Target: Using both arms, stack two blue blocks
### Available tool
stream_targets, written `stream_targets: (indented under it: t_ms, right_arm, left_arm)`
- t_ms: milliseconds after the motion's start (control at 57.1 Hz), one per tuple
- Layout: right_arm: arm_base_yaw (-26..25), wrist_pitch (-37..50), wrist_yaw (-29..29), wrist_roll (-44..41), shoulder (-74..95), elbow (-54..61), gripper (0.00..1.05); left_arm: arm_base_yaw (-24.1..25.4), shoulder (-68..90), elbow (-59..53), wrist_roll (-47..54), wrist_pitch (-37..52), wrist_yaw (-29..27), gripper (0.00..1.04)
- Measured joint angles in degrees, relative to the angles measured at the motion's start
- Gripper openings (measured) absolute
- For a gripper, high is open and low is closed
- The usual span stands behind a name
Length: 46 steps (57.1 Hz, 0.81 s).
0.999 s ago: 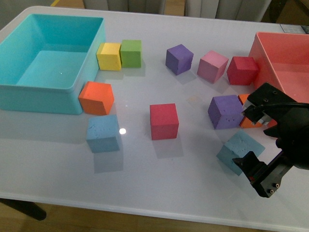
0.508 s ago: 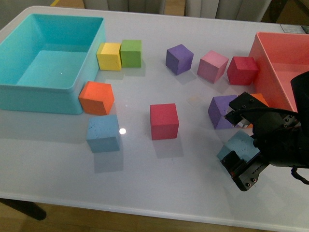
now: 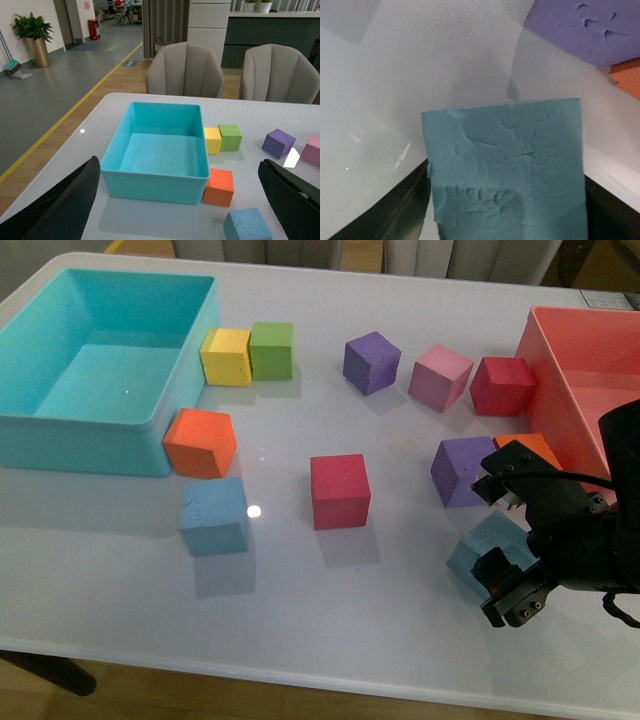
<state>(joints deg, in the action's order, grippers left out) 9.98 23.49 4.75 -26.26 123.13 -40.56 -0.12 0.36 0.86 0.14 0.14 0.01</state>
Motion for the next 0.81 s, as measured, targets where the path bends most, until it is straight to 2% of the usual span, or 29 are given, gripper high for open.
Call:
stream_targets:
  t_ms: [35,140,280,351,578,806]
  right_arm:
    - [-0.3,-0.4,0.5,0.0,-0.8,0.5,0.55]
    - [-1.0,-2.3,2.7,0.2,-4.0,1.8,0.48]
    - [-1.4,-5.6,7.8,2.6,-11.4,2.1,0.45]
    - [-1.1,-6.5,8.7,4.1,-14.0,1.2,0.44]
    - [2.8,-9.1,6.6,8.8,-13.2,-8.1,0.42]
    - [8.0,-13.6,1.7,12.7,-2.1,-24.5,0.42]
  left_arm:
    - [0.0,0.0,0.0,0.0,0.0,0.0,0.96]
    - [0.0,0.0,0.0,0.0,0.0,0.0,0.96]
    - [0.0,0.0,0.0,0.0,0.0,0.0,0.96]
    - [0.0,0.0,0.0,0.0,0.0,0.0,0.96]
    - [0.0,0.0,0.0,0.0,0.0,0.0,0.96]
    - [0.0,0.0,0.0,0.0,0.0,0.0,0.96]
